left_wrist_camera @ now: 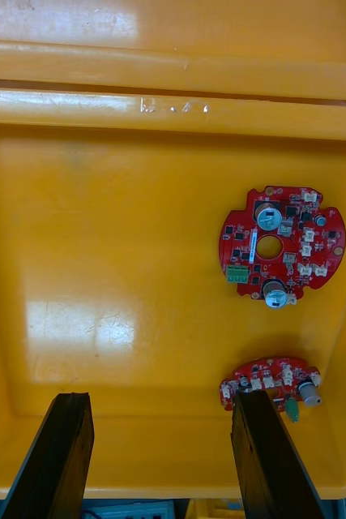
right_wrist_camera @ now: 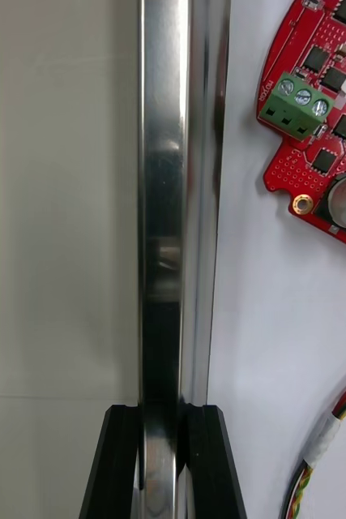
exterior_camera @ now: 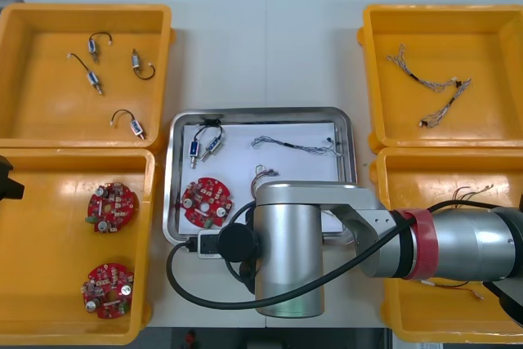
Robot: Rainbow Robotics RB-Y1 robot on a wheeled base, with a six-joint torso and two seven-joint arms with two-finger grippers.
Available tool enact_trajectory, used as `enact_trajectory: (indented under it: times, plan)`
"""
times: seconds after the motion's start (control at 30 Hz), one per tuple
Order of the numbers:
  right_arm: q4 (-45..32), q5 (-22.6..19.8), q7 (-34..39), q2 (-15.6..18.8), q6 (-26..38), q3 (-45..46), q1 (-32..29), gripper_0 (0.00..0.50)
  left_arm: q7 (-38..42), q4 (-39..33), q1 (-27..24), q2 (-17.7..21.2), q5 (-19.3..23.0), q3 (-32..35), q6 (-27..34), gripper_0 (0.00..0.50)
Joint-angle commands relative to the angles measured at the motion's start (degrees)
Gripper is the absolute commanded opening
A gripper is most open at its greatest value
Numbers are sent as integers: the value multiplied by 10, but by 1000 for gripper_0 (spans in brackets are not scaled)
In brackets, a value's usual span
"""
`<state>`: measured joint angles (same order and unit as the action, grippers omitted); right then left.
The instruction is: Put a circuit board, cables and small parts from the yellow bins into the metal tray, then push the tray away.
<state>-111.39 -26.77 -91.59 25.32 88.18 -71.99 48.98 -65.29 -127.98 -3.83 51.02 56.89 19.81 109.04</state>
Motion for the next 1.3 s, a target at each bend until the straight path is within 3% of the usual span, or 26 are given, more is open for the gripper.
enact_trajectory:
  times: [0.03, 0.2, 0.67, 1.3]
  plan:
    - [-6, 17, -9, -13, -6, -8, 18, 0, -40, -17, 14, 20, 3, 15, -5, 500]
    - [-6, 36, -8, -10, -5, -7, 31, 0, -40, -17, 14, 20, 3, 15, -5, 500]
    - [34, 35, -14, -3, -6, 10, 97, 0, -40, -17, 14, 20, 3, 15, -5, 500]
    - [163, -63, -32, -12, -55, 27, 215, 0, -40, -17, 14, 20, 3, 15, -5, 500]
